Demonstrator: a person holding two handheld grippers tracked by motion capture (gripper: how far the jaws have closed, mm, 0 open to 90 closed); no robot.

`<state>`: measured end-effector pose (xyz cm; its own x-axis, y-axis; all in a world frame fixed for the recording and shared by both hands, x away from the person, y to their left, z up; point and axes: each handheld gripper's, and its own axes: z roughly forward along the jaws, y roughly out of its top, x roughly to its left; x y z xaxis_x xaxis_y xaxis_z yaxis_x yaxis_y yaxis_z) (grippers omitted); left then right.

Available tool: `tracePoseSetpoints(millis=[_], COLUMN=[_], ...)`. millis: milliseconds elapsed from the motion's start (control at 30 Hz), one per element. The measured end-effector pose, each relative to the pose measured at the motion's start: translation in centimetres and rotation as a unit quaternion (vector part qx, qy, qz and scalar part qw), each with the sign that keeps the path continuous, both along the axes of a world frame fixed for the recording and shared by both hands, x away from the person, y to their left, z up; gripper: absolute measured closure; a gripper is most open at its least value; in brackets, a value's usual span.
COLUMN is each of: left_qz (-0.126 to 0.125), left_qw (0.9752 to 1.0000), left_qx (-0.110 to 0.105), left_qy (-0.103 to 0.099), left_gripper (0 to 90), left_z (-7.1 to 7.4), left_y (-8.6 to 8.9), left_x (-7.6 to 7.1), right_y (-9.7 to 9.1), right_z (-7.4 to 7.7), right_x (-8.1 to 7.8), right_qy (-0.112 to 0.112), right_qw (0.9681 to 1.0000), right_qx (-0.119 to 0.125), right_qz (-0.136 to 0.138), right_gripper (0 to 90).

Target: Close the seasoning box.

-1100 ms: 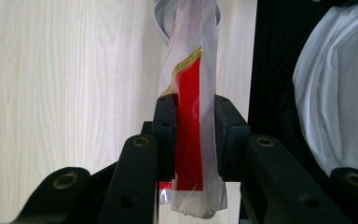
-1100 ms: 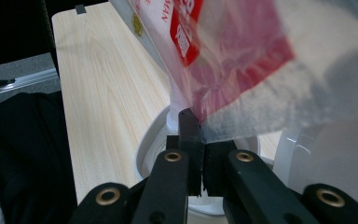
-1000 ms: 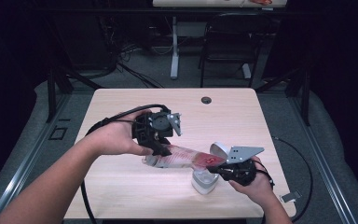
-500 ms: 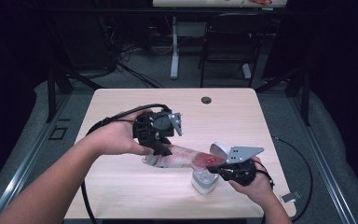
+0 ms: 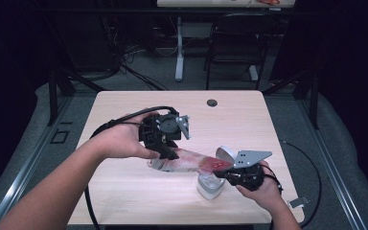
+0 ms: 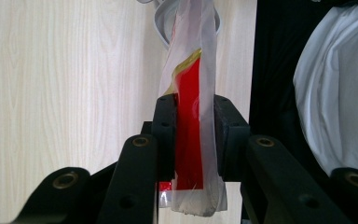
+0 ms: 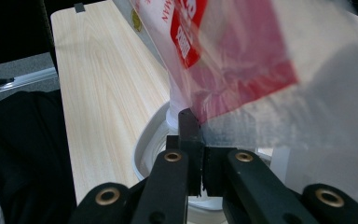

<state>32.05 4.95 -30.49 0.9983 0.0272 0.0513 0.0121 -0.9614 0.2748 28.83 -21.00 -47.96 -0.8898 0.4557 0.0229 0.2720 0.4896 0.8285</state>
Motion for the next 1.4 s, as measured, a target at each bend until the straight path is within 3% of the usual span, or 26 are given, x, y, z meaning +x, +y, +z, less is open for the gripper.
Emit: tracePoseSetpoints(millis=[1400], left_qz=[0.003], left_qw=[1.0], left_qx=[-0.001], left_qy=[0.0], left_gripper=[72.4], left_z=[0.24], left_y=[-0.6], left_x=[0.49], right_y=[-0.17], right_z=[-0.19], right_x=[0.11], right_qy=[0.003], right_qw=[1.0], right_qx=[-0.004], right_qz=[0.003], right_gripper=[89.6])
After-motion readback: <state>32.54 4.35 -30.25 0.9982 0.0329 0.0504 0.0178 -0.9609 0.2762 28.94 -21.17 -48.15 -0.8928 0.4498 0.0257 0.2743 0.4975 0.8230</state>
